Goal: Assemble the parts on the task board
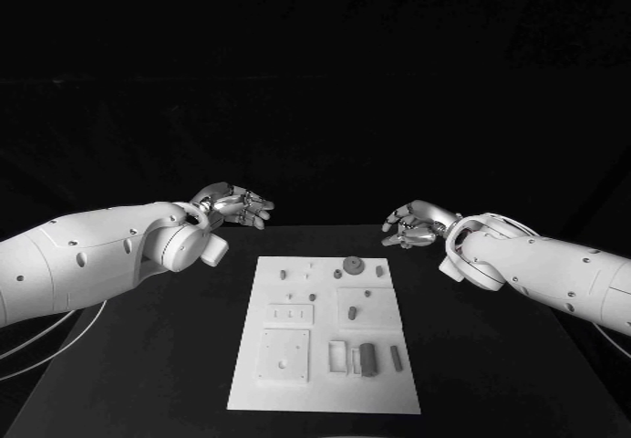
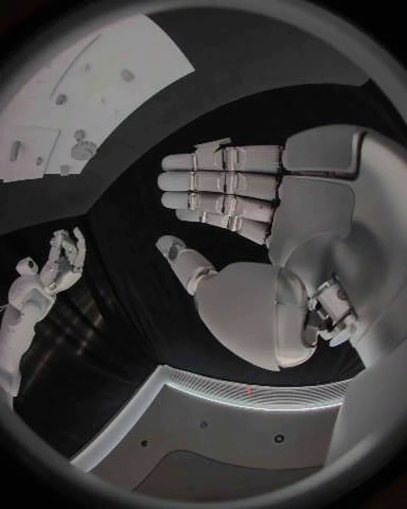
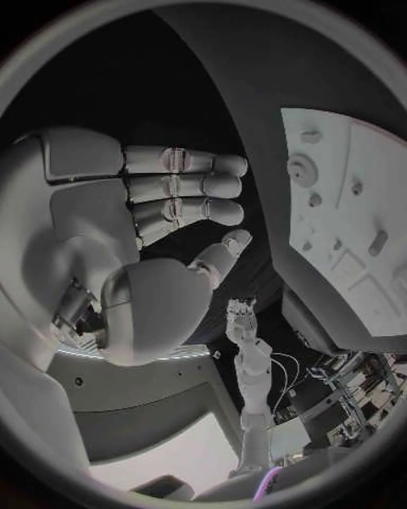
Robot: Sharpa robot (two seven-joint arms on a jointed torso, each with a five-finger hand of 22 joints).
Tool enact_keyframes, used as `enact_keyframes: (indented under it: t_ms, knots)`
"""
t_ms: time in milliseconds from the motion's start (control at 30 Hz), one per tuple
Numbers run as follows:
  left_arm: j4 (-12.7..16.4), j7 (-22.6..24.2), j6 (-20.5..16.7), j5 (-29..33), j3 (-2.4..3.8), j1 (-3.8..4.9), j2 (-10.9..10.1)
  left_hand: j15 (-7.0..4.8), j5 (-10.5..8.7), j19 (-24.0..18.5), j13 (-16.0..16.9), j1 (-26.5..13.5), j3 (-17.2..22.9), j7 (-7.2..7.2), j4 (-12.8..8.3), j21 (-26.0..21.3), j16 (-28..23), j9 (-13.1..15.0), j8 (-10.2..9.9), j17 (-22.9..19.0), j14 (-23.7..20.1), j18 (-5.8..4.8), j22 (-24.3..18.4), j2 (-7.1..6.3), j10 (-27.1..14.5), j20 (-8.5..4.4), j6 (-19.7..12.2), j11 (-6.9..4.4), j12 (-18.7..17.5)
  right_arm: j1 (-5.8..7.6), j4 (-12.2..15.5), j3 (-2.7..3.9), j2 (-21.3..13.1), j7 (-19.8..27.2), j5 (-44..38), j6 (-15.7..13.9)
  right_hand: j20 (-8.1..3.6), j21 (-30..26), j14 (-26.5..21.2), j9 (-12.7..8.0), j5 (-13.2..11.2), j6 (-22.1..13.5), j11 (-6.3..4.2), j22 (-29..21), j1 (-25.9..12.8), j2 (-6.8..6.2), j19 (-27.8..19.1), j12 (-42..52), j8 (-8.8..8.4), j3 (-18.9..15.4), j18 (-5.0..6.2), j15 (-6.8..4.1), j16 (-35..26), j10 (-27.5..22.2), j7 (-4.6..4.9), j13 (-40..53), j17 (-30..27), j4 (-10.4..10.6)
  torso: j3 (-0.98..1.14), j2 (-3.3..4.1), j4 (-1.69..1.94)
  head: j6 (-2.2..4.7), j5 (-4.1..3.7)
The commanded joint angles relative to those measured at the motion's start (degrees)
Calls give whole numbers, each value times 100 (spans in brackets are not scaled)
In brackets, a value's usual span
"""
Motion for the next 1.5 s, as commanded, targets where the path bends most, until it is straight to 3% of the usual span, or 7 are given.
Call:
enact_keyframes:
  t_ms: [33,400,767,1167,1500]
  knots:
    - [130,180,106,27,5,4,-32,11,0,-47,13,-91,-66,10,1,-47,-30,6,-38,17,-65,-92,-9,-64,-59,-4,-52,11,-41,-1,45,3,-8,-179,-427,-136,-66,295,76,30,-15,21,-1,168,-84,-1,100,353,-60,17,73,-100,280,-22,-12,207,185,10,4,81,0,47,8]
    - [299,222,140,-2,5,5,-43,2,0,11,49,-122,-76,38,53,-64,-30,16,-131,80,-49,-131,3,-175,-169,-67,-104,64,-138,-1,141,4,25,-448,-785,-211,-254,1202,227,158,-17,36,-18,157,-193,-32,172,1175,-233,137,73,-186,935,-17,-25,538,570,14,10,216,50,119,4]
    - [452,222,126,-6,5,6,-87,-49,-1,126,105,-94,-67,36,72,-32,27,32,-191,160,45,-152,42,-176,-159,-134,-69,61,-159,-9,78,5,225,-601,-1015,-229,-297,1428,275,195,-17,4,-11,150,-249,-27,175,1357,-314,193,73,-185,1061,-5,-16,572,633,21,-1,368,129,175,-22]
    - [601,250,148,19,7,15,-171,-58,-1,149,139,-84,-69,54,78,-36,32,34,-249,197,52,-175,58,-165,-148,-163,-101,56,-168,-10,-222,8,724,-661,-1365,-168,-323,1556,311,179,-17,-13,0,145,-311,19,181,1468,-383,240,73,-177,1139,13,-5,585,672,43,-3,504,120,179,-71]
    - [778,256,115,19,9,55,-197,-57,-1,148,150,-88,-76,61,81,-43,28,38,-269,208,47,-188,62,-168,-152,-171,-109,58,-177,-80,-543,10,1065,-816,-1875,-195,-367,1700,386,116,-19,-47,10,143,-337,51,224,1589,-476,296,73,-173,1228,71,7,597,712,27,20,647,219,229,-83]
